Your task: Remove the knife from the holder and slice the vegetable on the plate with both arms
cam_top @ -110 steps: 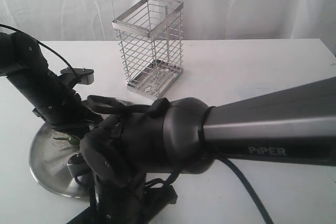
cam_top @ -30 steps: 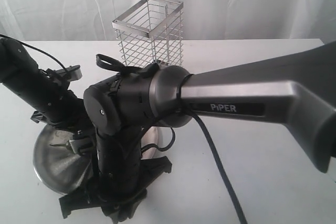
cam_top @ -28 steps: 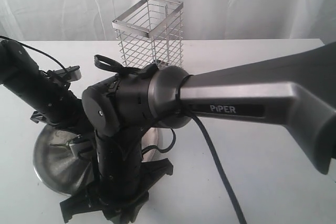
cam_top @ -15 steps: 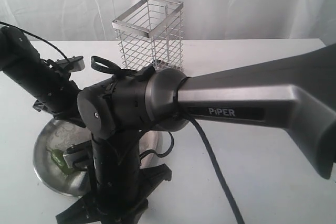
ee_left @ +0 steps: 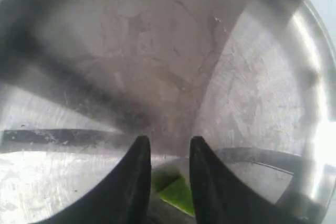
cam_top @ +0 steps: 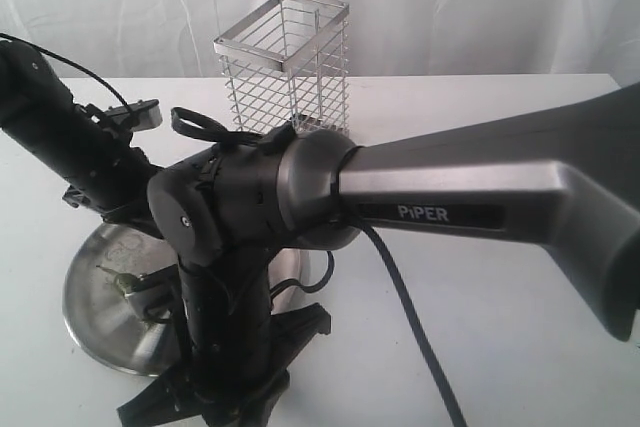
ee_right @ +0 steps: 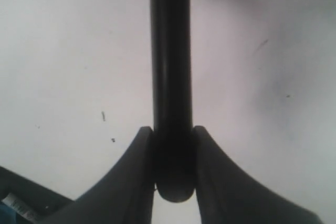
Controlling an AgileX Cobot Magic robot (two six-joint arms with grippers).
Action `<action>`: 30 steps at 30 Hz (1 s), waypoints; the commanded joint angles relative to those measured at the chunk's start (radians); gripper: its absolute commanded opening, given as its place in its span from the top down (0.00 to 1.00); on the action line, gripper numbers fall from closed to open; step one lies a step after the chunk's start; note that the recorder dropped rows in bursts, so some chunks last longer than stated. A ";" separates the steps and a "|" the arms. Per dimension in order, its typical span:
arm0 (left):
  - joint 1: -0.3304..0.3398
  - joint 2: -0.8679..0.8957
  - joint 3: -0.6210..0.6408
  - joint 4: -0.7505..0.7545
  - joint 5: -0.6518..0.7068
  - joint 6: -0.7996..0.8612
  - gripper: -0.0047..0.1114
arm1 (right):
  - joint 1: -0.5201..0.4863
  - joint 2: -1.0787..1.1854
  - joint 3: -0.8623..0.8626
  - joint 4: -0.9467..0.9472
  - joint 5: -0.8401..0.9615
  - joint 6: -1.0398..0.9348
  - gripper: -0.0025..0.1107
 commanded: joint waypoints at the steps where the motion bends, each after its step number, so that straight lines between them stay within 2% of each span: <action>1: -0.004 -0.047 -0.020 -0.054 0.032 0.037 0.68 | 0.001 -0.023 -0.005 -0.065 -0.048 0.041 0.98; 7: -0.004 -0.117 -0.049 -0.021 0.064 0.067 0.68 | 0.001 -0.035 -0.005 -0.090 -0.099 0.041 0.98; 11: -0.004 -0.156 -0.049 0.150 0.133 0.081 0.68 | -0.004 -0.038 -0.005 -0.135 -0.089 0.039 0.98; 17: -0.004 -0.217 -0.049 0.198 0.188 0.118 0.54 | -0.023 -0.062 -0.005 -0.172 -0.104 0.002 0.98; 21: -0.004 -0.276 -0.047 0.239 0.211 0.136 0.50 | -0.058 -0.072 -0.005 -0.172 -0.108 -0.024 0.98; 30: -0.004 -0.335 -0.041 0.268 0.356 0.426 0.50 | -0.123 -0.155 -0.003 -0.170 -0.122 -0.153 0.98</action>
